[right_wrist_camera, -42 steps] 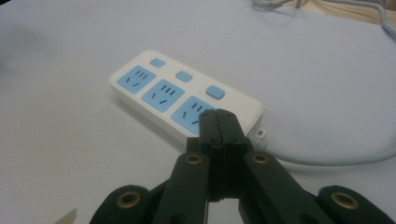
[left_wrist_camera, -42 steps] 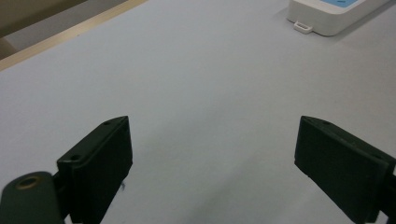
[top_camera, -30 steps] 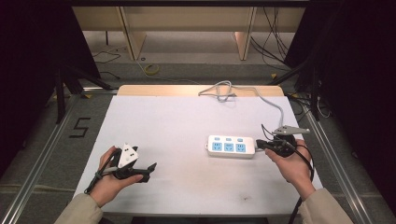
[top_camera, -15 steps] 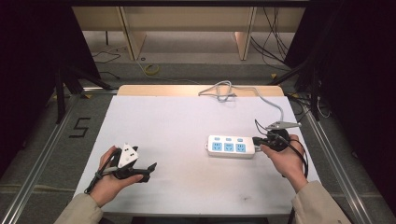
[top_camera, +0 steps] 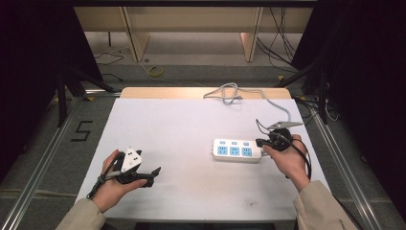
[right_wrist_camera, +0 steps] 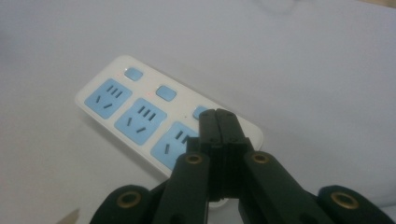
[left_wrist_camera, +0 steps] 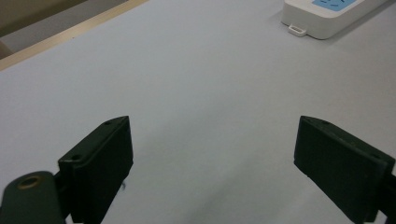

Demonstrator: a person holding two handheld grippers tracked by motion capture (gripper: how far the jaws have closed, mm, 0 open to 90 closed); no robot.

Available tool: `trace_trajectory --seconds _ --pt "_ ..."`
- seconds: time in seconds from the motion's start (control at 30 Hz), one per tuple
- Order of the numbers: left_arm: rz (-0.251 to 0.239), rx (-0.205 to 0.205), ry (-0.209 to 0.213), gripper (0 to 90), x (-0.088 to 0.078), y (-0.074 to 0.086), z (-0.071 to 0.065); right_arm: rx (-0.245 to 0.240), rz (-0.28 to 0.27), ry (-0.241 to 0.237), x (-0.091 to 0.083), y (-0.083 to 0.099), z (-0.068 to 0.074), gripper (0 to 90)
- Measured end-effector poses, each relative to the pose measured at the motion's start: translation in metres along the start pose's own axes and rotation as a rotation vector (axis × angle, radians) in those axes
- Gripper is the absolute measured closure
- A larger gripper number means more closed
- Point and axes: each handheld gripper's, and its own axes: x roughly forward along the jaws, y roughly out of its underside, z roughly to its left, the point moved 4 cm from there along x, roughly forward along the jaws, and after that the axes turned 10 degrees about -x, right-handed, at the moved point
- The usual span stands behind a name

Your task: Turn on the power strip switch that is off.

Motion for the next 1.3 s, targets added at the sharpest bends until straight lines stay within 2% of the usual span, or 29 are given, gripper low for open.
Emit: trace_trajectory --seconds 0.4,0.93,1.3 --pt "-0.002 -0.008 0.003 11.5 0.0 0.0 0.0 0.003 0.013 -0.008 0.008 -0.007 0.0 90.0" --pt "-0.004 -0.008 0.003 11.7 0.0 0.0 0.0 -0.011 0.071 -0.021 0.03 -0.016 0.0 90.0" --pt "-0.001 -0.01 0.008 11.8 0.001 0.0 0.0 0.0 0.099 -0.024 0.036 -0.024 -0.002 90.0"
